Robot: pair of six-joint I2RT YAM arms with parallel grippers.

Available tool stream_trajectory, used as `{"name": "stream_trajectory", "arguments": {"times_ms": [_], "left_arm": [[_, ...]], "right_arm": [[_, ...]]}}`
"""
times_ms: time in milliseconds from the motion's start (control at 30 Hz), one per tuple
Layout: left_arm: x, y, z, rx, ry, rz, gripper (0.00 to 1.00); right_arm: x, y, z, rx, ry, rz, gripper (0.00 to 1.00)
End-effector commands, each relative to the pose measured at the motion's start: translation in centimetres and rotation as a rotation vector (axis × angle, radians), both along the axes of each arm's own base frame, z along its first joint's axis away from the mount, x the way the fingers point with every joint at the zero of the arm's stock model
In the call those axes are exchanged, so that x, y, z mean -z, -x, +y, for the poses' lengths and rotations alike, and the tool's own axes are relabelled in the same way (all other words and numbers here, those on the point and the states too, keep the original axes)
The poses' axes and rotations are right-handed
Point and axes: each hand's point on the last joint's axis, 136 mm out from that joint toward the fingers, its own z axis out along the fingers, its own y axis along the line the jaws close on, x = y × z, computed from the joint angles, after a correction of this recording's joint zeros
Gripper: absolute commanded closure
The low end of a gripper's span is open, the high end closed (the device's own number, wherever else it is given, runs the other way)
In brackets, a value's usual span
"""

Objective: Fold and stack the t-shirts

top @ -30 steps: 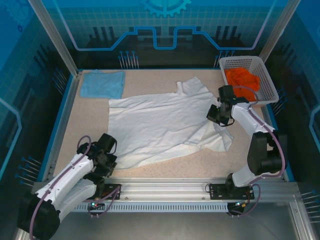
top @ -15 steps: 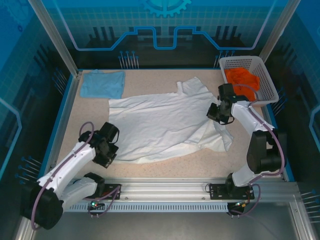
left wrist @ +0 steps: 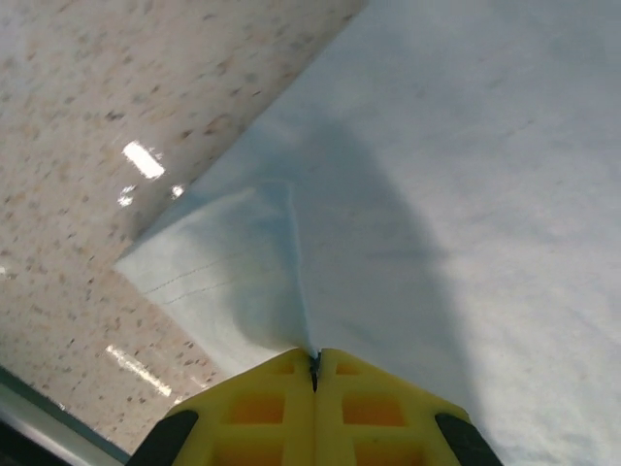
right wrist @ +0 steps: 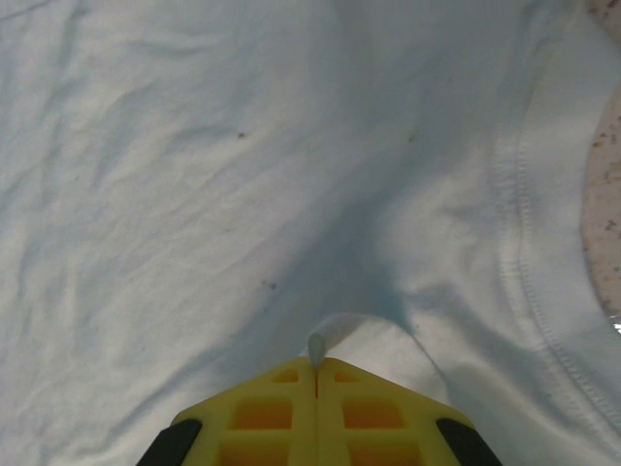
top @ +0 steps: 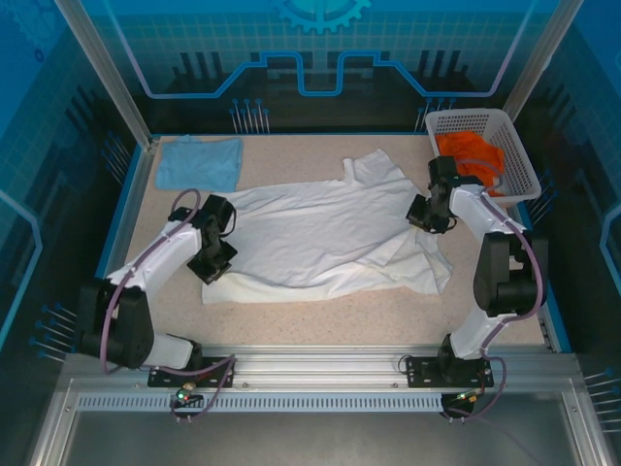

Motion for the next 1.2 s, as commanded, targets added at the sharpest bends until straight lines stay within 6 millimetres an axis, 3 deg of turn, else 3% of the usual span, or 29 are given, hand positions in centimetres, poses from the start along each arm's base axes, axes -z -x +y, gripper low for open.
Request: {"name": "stream_trajectory", "arguments": {"times_ms": [0, 233, 433, 700, 967, 1100, 1133, 1167], "left_arm": [[0.1, -1.4, 0.4, 0.082, -0.022, 0.016, 1.00], [0.0, -3.3, 1.3, 0.106, -0.062, 0.003, 1.00], [0.3, -2.7, 2.7, 0.084, -0.124, 0.030, 0.98], [2.2, -3.0, 3.0, 0.054, -0.141, 0.051, 0.96], [2.9, -3.4, 4.1, 0.061, -0.207, 0.061, 0.91], [3.0, -3.5, 4.2, 0.068, -0.211, 0.067, 0.76], [2.9, -3.6, 4.1, 0.069, -0.209, 0.062, 0.73], [2.7, -3.7, 4.0, 0.070, -0.203, 0.055, 0.65]], "right_arm": [[0.0, -0.5, -0.4, 0.014, -0.017, 0.009, 1.00], [0.2, -0.8, -0.3, 0.024, -0.052, 0.012, 1.00], [0.2, -1.3, -0.6, 0.050, -0.087, 0.006, 1.00], [-2.4, -3.5, 0.5, 0.048, -0.173, -0.077, 1.00], [-1.1, -5.3, 0.4, 0.026, -0.158, -0.027, 1.00], [-0.8, -6.4, 0.7, 0.007, -0.152, -0.012, 1.00], [-0.6, -6.4, 0.8, -0.002, -0.151, 0.001, 0.97], [-0.3, -6.3, 0.9, -0.009, -0.152, 0.019, 0.87]]}}
